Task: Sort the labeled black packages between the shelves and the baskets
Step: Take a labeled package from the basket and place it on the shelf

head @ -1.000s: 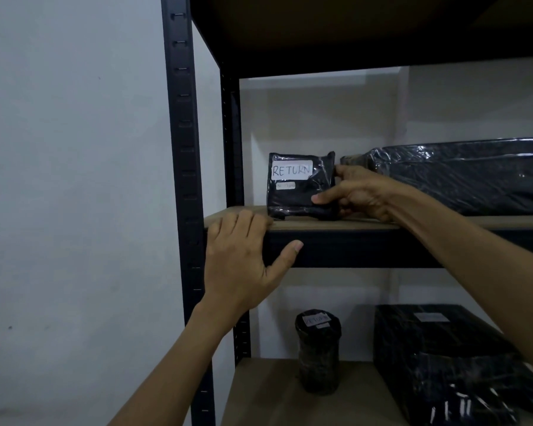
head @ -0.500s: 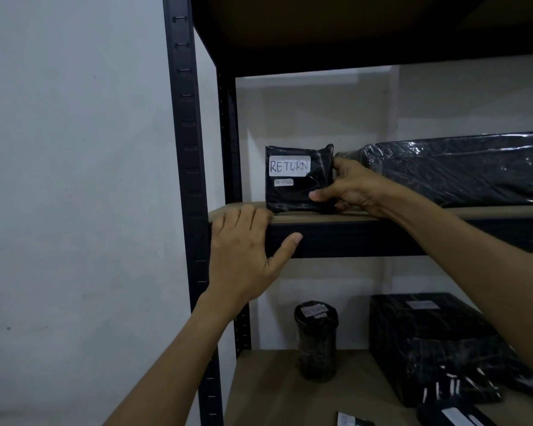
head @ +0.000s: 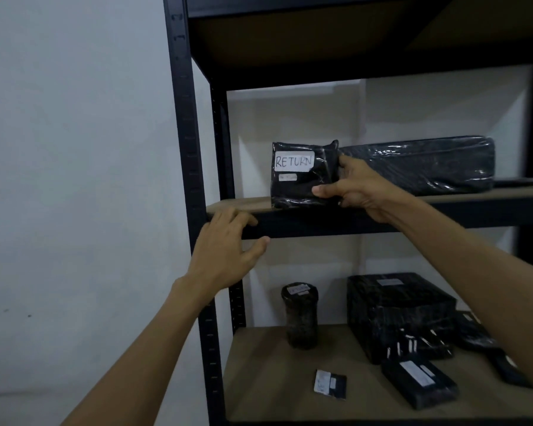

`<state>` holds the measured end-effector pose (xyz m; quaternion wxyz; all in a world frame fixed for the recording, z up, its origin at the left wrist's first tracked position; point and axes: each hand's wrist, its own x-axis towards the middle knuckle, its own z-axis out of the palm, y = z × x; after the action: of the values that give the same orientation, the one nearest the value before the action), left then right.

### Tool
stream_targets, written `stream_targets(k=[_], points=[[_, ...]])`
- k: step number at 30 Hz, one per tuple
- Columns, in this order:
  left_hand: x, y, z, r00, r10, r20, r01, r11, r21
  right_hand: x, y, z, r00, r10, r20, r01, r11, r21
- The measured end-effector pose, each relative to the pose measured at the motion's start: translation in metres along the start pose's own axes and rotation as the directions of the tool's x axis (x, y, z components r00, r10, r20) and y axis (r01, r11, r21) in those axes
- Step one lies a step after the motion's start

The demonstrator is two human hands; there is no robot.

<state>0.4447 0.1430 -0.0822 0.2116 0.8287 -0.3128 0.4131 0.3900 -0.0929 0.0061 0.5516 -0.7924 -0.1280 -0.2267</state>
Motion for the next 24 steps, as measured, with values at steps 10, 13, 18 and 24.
stream_targets(k=[10,13,18,24], points=[[-0.096,0.11,-0.037,0.946,-0.051,0.319,0.12,0.972,-0.2,-0.155,0.015,-0.05,0.993,0.101,0.058,-0.11,0.981,0.162],[-0.126,0.144,-0.04,0.942,-0.032,0.334,0.12,0.962,-0.246,-0.203,0.025,-0.064,0.982,0.168,0.082,-0.182,0.959,0.219],[-0.181,0.198,-0.046,0.923,-0.051,0.382,0.172,0.941,-0.292,-0.288,0.032,-0.079,0.962,0.254,0.098,-0.271,0.933,0.239],[-0.255,0.253,-0.055,0.878,-0.056,0.475,0.26,0.89,-0.375,-0.395,0.029,-0.092,0.936,0.346,0.057,-0.348,0.898,0.268]])
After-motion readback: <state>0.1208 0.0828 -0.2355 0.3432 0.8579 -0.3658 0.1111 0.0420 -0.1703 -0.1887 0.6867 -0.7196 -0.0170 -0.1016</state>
